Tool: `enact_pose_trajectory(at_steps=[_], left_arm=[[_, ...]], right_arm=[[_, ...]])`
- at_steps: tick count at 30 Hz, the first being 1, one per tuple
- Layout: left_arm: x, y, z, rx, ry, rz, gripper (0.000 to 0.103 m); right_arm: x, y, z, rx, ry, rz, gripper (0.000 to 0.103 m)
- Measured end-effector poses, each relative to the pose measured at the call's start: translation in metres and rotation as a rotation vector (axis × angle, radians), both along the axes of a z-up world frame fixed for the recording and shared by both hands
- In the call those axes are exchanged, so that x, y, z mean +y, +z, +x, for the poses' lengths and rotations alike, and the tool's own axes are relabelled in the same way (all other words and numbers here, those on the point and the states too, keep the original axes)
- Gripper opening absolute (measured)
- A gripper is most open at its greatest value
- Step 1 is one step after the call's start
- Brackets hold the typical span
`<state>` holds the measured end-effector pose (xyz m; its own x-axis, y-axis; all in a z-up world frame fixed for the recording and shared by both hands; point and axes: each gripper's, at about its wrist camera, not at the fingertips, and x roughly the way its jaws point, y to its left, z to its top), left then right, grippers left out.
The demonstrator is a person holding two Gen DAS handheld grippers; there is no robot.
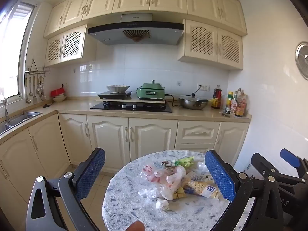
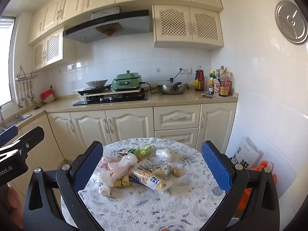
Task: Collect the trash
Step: 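Reach both grippers toward the trash on the table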
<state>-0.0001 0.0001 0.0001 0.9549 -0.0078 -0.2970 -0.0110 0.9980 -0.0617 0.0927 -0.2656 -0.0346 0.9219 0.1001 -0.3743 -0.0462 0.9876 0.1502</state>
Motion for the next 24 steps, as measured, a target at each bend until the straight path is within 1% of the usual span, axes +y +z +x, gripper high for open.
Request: enact_pose_trajectory(at_steps=[3, 5, 8, 10, 11, 14, 24], left_arm=[[-0.001, 0.0, -0.002, -0.015, -0.003, -0.006, 0.102], [-0.004, -0.002, 0.008, 0.016, 0.014, 0.012, 0.102], [-0.008, -0.001, -0.001, -0.034, 0.008, 0.025, 0.102], [-0.009, 0.0, -0.004, -0.05, 0.001, 0.022, 0.102], [-0.004, 0.003, -0.005, -0.05, 0.0, 0.009, 0.102], [-0.001, 0.002, -0.005, -0.058, -0.002, 0.004, 0.102], [0.007, 0.003, 0.005, -0.056, 0.005, -0.029, 0.102]], right_arm=[[0.0, 0.001, 0.0, 0.001, 0.001, 0.003, 0.103], [-0.001, 0.001, 0.001, 0.001, 0.004, 0.006, 0.103], [0.0, 0.002, 0.005, -0.003, 0.001, 0.005, 0.103], [0.0, 0.003, 0.012, -0.01, 0.003, 0.001, 0.103], [0.003, 0.006, 0.011, -0.017, 0.005, -0.008, 0.103], [0.008, 0.01, 0.007, -0.036, 0.002, -0.024, 0.103], [0.012, 0.017, 0.021, -0.036, 0.016, -0.025, 0.103]])
